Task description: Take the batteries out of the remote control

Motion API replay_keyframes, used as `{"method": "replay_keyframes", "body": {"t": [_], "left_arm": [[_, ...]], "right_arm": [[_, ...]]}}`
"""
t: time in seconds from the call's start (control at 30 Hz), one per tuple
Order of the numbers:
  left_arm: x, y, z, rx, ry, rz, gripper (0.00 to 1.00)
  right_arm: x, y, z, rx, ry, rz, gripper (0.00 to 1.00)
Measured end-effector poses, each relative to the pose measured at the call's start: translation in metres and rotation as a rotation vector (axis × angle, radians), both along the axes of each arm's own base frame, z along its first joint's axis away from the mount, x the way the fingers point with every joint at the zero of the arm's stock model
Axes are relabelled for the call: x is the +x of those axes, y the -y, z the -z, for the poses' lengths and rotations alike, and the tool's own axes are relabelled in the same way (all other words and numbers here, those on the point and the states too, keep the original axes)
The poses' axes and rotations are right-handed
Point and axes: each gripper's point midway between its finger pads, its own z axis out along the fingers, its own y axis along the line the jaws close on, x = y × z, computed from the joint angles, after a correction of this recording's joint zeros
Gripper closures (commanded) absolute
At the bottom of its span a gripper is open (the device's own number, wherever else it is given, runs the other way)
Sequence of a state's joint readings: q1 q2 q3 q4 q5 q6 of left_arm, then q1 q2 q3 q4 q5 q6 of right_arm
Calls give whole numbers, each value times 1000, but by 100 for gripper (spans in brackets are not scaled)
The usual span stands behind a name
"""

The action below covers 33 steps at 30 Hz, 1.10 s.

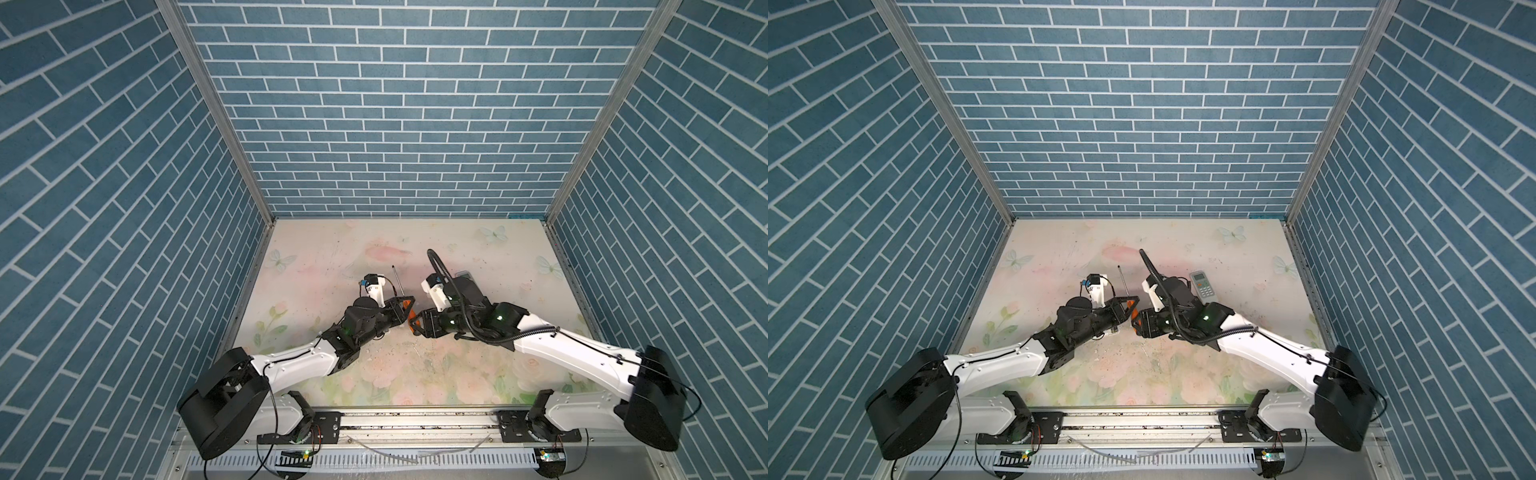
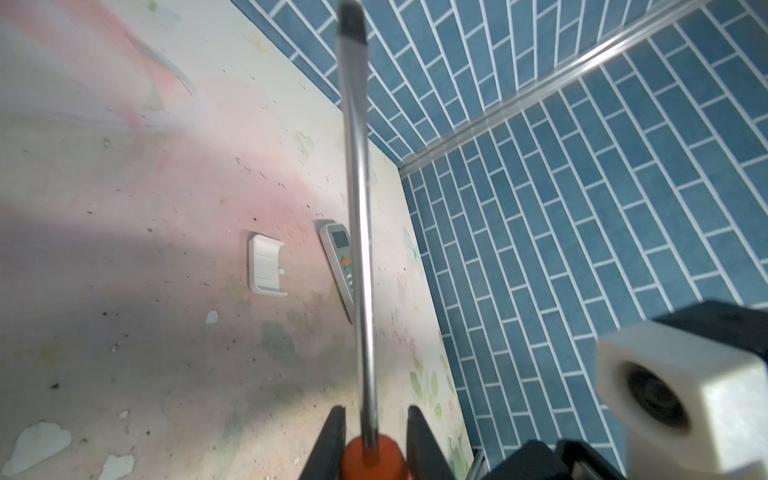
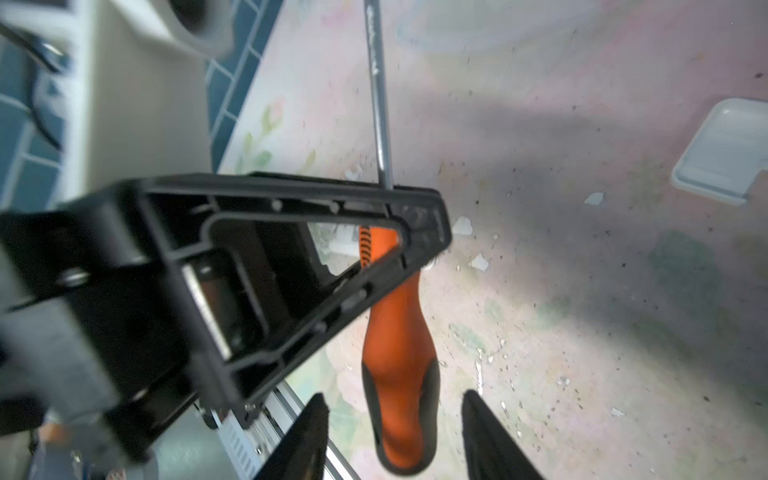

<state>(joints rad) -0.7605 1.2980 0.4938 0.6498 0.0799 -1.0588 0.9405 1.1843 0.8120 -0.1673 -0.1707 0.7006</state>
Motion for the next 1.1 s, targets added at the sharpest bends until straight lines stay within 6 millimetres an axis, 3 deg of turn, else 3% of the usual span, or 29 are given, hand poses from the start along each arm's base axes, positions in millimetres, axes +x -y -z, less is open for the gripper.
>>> {"method": "replay_keyframes", "body": {"t": [0.17,0.3,0.47,0.8,1.1], "left_arm": [[26,-2,-27,-98,3,-83,100],[39,3,-46,-197,3,-115,100],[45,7,-45,-269,-37,-130,100],[45,9,-55,-344,-55,-127,100],[41,15,-62,-398,-66,-99,100]], "right_arm": [[4,18,8,109,58,142,44],[10,10,2,182,128,188,43],[23,-1,-27,323,228,233,43],[36,-6,-38,363,322,263,44],[50,-5,-49,358,380,283,53]]}}
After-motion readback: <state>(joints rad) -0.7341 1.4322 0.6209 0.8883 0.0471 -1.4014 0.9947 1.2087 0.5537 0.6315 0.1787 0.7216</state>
